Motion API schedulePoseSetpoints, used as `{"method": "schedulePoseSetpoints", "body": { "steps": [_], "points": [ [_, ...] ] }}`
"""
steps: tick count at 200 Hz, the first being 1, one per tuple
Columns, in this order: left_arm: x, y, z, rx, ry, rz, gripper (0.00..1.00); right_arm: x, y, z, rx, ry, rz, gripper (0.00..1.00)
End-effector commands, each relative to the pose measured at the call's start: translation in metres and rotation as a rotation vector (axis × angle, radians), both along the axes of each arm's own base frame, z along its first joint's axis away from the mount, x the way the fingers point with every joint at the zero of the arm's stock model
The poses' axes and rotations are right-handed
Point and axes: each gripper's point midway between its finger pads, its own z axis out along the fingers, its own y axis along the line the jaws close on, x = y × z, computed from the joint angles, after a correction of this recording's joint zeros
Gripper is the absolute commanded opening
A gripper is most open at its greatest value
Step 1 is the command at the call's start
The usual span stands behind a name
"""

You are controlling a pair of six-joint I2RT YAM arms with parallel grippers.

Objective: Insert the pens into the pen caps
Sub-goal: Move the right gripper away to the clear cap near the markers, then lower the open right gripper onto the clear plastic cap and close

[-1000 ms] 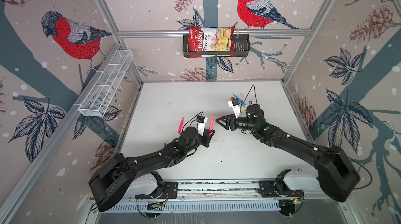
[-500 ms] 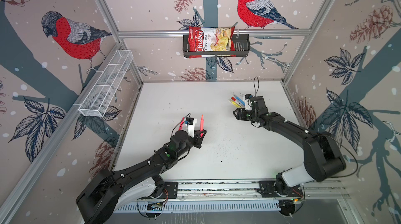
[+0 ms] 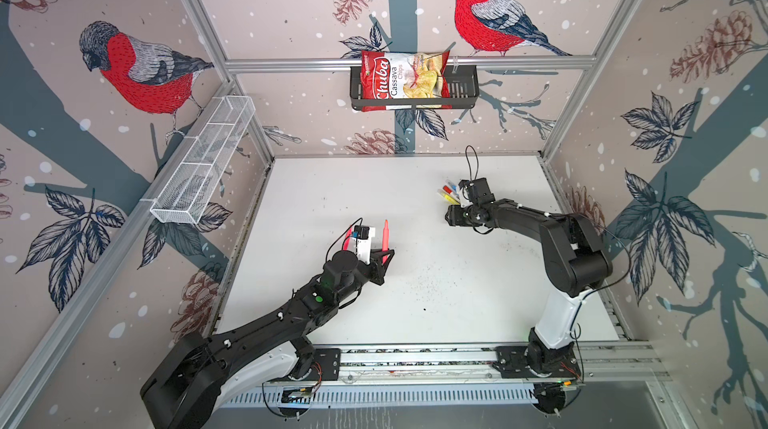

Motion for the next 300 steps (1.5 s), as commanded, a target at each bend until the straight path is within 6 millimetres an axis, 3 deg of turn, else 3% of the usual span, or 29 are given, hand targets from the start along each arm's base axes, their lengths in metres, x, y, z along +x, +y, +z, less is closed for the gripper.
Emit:
{"method": "schedulePoseSetpoints", "body": {
  "steps": [1, 33, 70, 118, 136, 174, 207, 244, 300],
  "points": [
    [0.002, 0.0, 0.004, 0.0, -0.015, 0.01, 0.0, -0.001, 0.0, -0.009, -0.024, 0.024, 0.011, 0.6],
    [0.003, 0.0, 0.004, 0.0, -0.017, 0.011, 0.0, -0.008, 0.003, -0.016, -0.018, 0.045, 0.019, 0.59],
    [0.004, 0.002, 0.001, 0.008, -0.016, 0.02, 0.0, -0.027, 0.027, -0.021, -0.004, 0.066, 0.067, 0.56],
    [0.004, 0.002, 0.002, 0.007, -0.02, 0.02, 0.0, -0.046, 0.063, -0.001, 0.038, 0.039, 0.132, 0.54],
    [0.004, 0.003, 0.002, 0.006, -0.021, 0.023, 0.0, -0.04, 0.066, 0.017, 0.051, -0.005, 0.14, 0.54],
    [0.002, 0.006, 0.004, 0.003, -0.028, 0.03, 0.0, -0.016, 0.048, 0.036, 0.043, -0.054, 0.105, 0.55],
    [0.001, 0.009, 0.005, -0.003, -0.035, 0.038, 0.0, -0.004, 0.042, 0.028, 0.045, -0.02, 0.12, 0.55],
    [0.0, 0.012, 0.006, -0.002, -0.036, 0.043, 0.0, 0.0, 0.057, 0.021, 0.081, 0.024, 0.186, 0.56],
    [0.0, 0.014, 0.006, 0.002, -0.04, 0.05, 0.0, 0.003, 0.058, 0.001, 0.047, 0.078, 0.194, 0.56]
  ]
}}
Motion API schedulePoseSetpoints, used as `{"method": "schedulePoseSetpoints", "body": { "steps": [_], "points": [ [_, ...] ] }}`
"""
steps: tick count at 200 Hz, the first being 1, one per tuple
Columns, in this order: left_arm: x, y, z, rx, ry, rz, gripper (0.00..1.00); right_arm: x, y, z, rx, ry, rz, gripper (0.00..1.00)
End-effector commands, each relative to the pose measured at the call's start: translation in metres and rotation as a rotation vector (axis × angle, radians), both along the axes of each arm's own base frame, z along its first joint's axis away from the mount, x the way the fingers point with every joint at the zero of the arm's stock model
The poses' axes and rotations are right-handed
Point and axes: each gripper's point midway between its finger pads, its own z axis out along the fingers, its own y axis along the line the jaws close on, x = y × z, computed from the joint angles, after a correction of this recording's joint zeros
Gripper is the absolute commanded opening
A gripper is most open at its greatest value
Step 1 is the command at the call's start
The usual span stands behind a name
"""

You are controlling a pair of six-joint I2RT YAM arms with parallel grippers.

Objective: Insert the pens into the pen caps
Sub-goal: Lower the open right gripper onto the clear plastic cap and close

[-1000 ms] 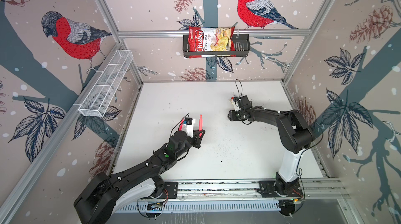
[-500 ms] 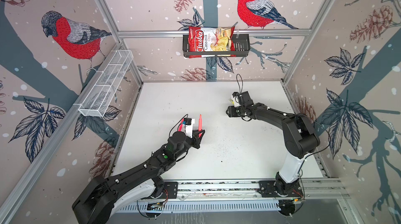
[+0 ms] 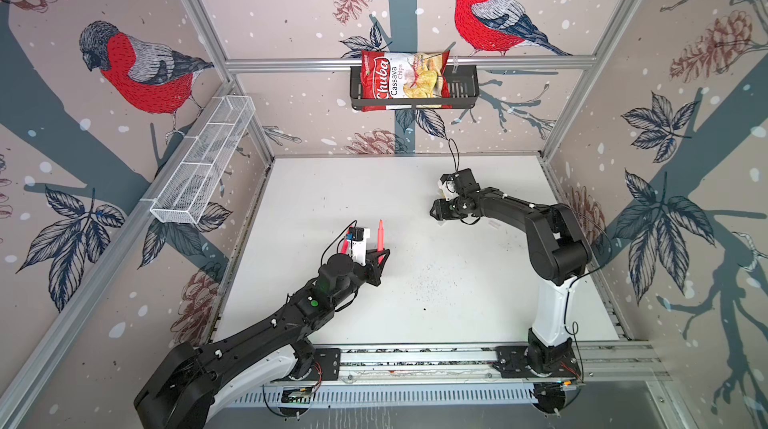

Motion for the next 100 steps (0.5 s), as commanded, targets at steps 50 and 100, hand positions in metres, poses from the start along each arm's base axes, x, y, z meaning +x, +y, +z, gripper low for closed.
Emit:
{"method": "schedulePoseSetpoints", "body": {
  "steps": [50, 100],
  "points": [
    [0.002, 0.001, 0.002, 0.004, -0.016, 0.007, 0.0, -0.016, -0.01, -0.011, -0.044, 0.026, 0.011, 0.54],
    [0.002, 0.002, 0.004, 0.007, -0.021, 0.01, 0.0, -0.03, -0.017, -0.006, -0.04, 0.017, 0.009, 0.54]
  ]
}}
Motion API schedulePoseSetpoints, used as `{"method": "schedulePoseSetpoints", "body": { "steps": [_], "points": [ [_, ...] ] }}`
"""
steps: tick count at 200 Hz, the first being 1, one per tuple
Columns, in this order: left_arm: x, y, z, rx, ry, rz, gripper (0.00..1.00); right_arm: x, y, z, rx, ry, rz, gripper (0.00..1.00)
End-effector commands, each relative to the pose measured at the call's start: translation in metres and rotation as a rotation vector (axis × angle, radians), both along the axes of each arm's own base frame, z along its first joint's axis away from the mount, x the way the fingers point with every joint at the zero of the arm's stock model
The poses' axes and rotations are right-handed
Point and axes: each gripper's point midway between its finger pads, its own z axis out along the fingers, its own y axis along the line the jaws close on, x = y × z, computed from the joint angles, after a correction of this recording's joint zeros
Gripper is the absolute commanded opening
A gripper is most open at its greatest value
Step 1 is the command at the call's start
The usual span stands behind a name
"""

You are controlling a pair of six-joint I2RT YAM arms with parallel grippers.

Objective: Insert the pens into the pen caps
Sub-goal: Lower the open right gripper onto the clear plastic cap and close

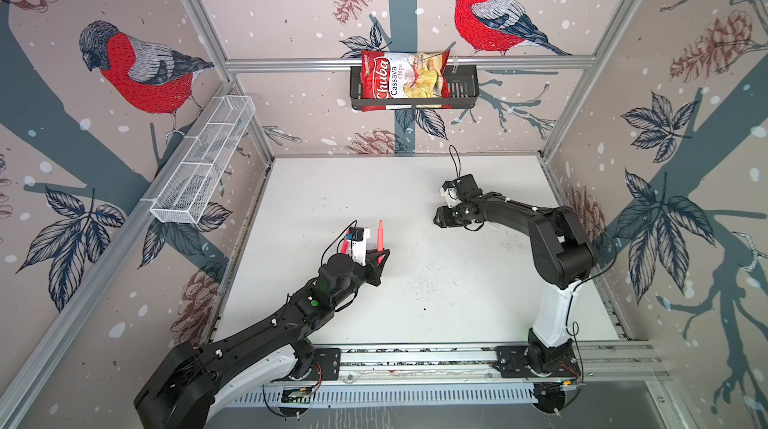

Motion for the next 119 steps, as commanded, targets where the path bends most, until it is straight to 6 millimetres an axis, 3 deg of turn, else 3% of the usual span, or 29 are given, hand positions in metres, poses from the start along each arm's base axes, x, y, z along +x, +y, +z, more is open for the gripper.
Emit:
{"method": "schedulePoseSetpoints", "body": {
  "steps": [1, 58, 119],
  "points": [
    [0.002, 0.001, 0.005, 0.002, -0.023, 0.008, 0.0, -0.004, -0.002, 0.004, -0.001, -0.021, 0.009, 0.54],
    [0.001, 0.001, 0.007, -0.001, -0.024, 0.004, 0.0, -0.007, -0.003, 0.002, 0.001, -0.018, 0.002, 0.53],
    [0.001, 0.003, 0.008, 0.0, -0.027, 0.009, 0.0, 0.005, -0.007, 0.007, -0.028, -0.039, -0.033, 0.53]
  ]
}}
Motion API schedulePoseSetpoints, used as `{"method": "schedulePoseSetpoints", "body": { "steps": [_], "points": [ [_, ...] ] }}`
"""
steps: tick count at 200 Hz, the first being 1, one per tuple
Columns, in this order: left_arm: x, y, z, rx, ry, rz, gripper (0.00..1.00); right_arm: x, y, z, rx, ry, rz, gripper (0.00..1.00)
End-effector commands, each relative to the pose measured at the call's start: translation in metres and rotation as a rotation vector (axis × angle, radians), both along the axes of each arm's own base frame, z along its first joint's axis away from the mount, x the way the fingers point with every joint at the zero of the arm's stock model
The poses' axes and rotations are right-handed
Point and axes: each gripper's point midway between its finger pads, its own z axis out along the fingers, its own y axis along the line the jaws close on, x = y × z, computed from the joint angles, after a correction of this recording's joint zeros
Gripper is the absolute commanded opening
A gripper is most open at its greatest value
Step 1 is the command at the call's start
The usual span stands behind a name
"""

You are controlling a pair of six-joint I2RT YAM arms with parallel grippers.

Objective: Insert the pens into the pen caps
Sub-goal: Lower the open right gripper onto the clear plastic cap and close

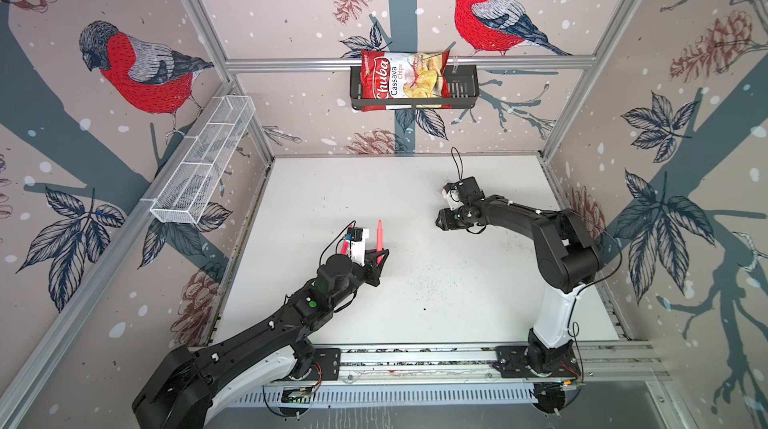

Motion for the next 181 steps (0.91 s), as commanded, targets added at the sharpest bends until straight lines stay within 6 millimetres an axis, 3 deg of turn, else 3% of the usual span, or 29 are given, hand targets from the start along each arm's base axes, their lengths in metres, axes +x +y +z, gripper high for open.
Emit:
{"method": "schedulePoseSetpoints", "body": {
  "steps": [1, 42, 86, 181],
  "points": [
    [0.002, 0.001, 0.006, 0.002, -0.024, 0.008, 0.0, 0.009, -0.003, 0.005, -0.022, -0.025, -0.023, 0.53],
    [0.004, 0.0, 0.007, 0.006, -0.029, 0.006, 0.0, 0.015, -0.003, 0.005, -0.066, -0.024, -0.028, 0.5],
    [0.004, -0.002, 0.008, 0.003, -0.031, 0.002, 0.0, 0.012, -0.001, -0.008, -0.181, -0.024, -0.008, 0.47],
    [0.004, 0.0, 0.006, 0.006, -0.029, 0.006, 0.0, 0.006, -0.003, -0.02, -0.25, -0.002, 0.01, 0.43]
  ]
}}
